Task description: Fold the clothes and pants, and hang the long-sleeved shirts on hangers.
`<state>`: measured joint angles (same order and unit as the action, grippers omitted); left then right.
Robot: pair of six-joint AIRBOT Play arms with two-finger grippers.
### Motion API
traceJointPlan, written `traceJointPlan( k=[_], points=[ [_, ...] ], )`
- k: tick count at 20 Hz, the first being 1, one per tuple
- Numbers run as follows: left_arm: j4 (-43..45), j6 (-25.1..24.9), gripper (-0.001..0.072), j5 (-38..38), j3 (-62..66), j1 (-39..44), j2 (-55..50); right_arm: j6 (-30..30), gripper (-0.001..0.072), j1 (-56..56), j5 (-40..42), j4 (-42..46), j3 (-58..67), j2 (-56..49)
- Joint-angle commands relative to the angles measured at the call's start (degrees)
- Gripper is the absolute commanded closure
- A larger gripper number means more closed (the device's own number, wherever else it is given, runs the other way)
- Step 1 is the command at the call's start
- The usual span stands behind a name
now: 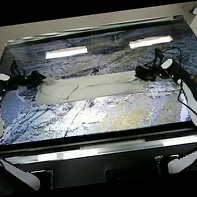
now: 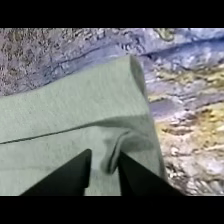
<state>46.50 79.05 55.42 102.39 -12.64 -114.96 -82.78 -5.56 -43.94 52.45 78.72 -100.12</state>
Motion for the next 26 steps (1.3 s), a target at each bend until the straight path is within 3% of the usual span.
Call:
traceJointPlan(
  k=[1, 3, 8, 10, 13, 26],
  points=[
    [0.52, -0.02, 0.0169, 0.74, 1.16, -0.81, -0.22, -1.81, 0.0250, -0.96, -4.50, -0.17, 2.71, -0.52],
    [3.30, 0.50, 0.0169, 5.18, 3.98, -1.66, 0.48, -4.46, 0.0149, -2.78, -9.92, -0.11, 5.90, -0.42],
    [14.36, 7.19, 0.0151, 11.58, 7.93, -1.38, 6.80, -6.67, 0.0053, -10.60, -19.37, -4.81, 8.70, -2.40],
    [15.08, 7.17, 0.0092, 13.07, 7.93, -0.81, 9.35, -2.12, 0.0042, -12.09, -22.12, -12.17, 8.81, -5.51],
    [15.15, 7.17, 0.0092, 16.24, 7.93, 0.26, 12.02, 2.14, 0.0034, -11.98, -23.61, -14.32, 8.83, -9.38],
    [15.82, 7.54, 0.0093, 19.78, 7.91, 2.99, 13.94, 5.70, 0.0021, -10.82, -22.64, -15.45, 8.83, -13.05]
  ],
)
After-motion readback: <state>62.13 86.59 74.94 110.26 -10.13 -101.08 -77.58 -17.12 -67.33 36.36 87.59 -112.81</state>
